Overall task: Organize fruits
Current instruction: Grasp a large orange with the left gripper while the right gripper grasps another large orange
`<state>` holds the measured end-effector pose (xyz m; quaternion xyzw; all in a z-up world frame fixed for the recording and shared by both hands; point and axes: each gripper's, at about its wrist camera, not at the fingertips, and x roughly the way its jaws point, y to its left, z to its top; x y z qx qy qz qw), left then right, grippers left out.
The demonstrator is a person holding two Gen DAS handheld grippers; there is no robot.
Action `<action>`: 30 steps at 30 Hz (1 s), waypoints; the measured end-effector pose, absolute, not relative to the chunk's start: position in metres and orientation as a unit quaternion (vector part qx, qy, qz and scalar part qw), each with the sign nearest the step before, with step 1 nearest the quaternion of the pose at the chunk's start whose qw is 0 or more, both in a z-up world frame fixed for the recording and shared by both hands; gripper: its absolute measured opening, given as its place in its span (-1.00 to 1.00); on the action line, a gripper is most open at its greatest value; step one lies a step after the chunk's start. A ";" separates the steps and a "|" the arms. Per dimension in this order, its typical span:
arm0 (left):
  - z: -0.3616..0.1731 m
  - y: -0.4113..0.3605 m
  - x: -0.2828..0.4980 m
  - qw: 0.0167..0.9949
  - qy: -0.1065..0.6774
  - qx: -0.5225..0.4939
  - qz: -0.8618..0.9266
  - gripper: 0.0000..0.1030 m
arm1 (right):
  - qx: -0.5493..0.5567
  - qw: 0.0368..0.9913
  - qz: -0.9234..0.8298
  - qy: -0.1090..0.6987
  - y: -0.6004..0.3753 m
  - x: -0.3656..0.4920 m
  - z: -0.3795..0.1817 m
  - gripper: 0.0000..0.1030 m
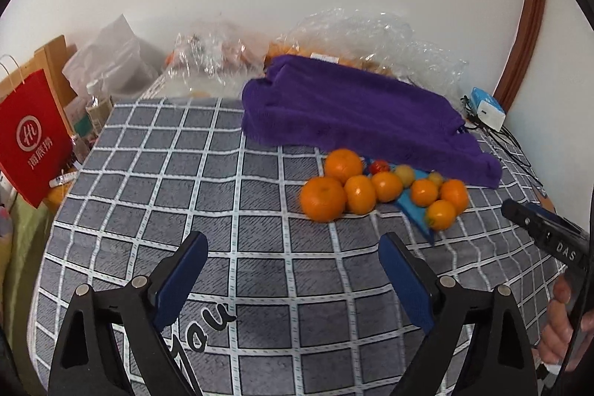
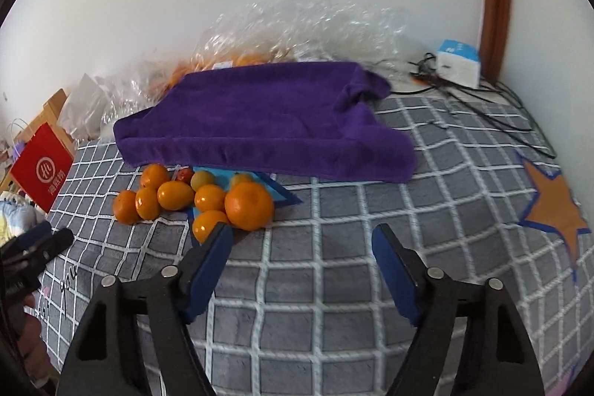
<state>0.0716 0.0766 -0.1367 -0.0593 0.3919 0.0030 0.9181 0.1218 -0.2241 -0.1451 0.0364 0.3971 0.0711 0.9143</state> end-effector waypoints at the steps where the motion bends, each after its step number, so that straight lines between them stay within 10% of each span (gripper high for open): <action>1: -0.141 0.079 0.073 0.917 0.393 -0.063 0.004 0.75 | 0.033 0.914 0.075 0.398 -0.220 0.127 -0.149 0.45; 22: -0.172 0.072 0.130 0.903 0.426 -0.064 -0.010 0.66 | 0.075 0.874 0.177 0.446 -0.205 0.180 -0.180 -0.19; 30: -0.181 0.054 0.143 0.902 0.428 -0.040 -0.031 0.06 | 0.059 0.875 0.177 0.447 -0.210 0.175 -0.183 -0.14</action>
